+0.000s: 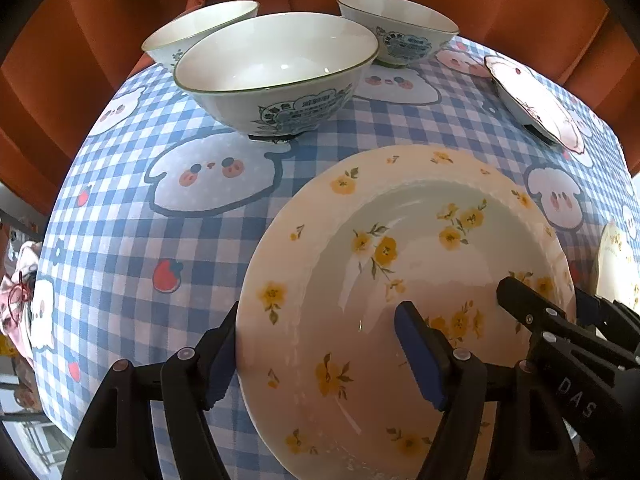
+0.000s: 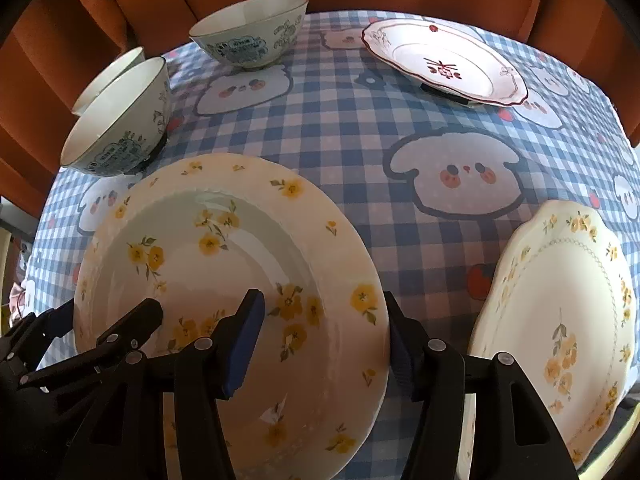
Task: Organize plates and bowls
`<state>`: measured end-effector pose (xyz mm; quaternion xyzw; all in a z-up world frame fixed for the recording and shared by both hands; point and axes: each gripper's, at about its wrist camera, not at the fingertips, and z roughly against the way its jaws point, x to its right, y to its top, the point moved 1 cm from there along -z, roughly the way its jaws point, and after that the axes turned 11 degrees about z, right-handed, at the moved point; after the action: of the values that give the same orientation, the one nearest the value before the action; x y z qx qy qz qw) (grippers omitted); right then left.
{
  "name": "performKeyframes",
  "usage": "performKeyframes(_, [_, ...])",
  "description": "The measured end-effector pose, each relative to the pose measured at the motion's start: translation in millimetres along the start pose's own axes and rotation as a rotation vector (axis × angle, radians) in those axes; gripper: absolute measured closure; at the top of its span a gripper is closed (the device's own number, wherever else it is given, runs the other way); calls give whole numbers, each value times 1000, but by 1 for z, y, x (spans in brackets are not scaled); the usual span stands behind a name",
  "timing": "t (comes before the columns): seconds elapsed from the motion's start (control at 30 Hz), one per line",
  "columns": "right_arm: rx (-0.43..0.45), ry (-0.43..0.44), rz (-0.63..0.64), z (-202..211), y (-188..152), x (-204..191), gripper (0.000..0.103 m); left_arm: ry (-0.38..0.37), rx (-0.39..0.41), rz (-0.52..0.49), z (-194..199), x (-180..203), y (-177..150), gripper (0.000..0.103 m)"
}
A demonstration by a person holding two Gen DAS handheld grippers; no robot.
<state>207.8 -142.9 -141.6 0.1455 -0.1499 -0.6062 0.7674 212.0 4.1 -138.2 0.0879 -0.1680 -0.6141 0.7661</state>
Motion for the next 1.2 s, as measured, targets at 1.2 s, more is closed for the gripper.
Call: performKeyframes(1.2, [98, -5, -29, 98, -26, 68, 41, -44, 110, -17, 90, 79, -34, 29])
